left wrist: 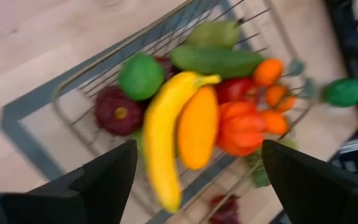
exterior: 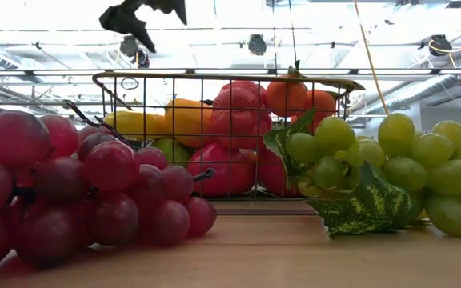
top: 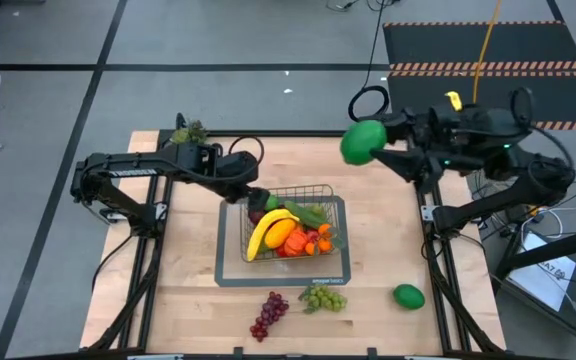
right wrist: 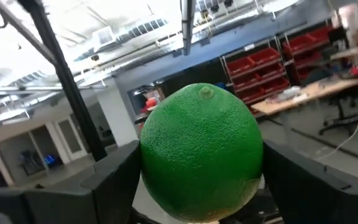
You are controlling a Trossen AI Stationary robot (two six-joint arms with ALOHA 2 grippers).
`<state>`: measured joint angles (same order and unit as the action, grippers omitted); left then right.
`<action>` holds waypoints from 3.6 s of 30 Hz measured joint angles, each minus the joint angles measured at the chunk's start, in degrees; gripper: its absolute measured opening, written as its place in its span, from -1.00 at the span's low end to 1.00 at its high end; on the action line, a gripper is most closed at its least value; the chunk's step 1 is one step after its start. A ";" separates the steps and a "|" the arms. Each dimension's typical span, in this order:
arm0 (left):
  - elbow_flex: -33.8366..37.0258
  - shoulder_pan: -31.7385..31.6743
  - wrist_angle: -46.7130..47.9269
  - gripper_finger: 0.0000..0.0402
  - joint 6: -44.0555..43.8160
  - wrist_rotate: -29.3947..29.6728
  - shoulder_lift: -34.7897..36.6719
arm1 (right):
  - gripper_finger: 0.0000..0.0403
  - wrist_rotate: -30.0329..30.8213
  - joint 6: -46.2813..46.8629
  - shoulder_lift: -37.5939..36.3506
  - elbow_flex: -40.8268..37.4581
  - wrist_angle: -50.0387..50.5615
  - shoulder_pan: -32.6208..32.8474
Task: Build produce basket
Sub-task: Put the top lime into the gold wire basket
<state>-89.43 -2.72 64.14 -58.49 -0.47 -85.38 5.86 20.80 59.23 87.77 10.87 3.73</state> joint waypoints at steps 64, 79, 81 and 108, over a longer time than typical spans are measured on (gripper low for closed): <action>0.00 6.46 -8.25 0.69 -11.17 7.14 0.00 | 0.50 -0.15 29.34 -5.41 -0.07 0.97 0.00; 0.00 6.55 -8.25 0.69 -11.24 8.08 0.00 | 0.50 -0.16 18.37 -5.41 -0.07 0.95 0.01; 0.00 6.55 -8.25 0.69 -11.29 8.09 0.00 | 0.50 -0.16 16.39 -5.41 -0.07 0.95 0.02; 0.00 6.55 -8.25 0.69 -11.73 8.73 0.00 | 0.50 -0.08 -27.96 -5.41 -0.07 0.48 0.02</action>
<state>-89.43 3.84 55.90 -70.23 8.26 -85.38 5.78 -7.15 53.82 87.70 11.35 3.74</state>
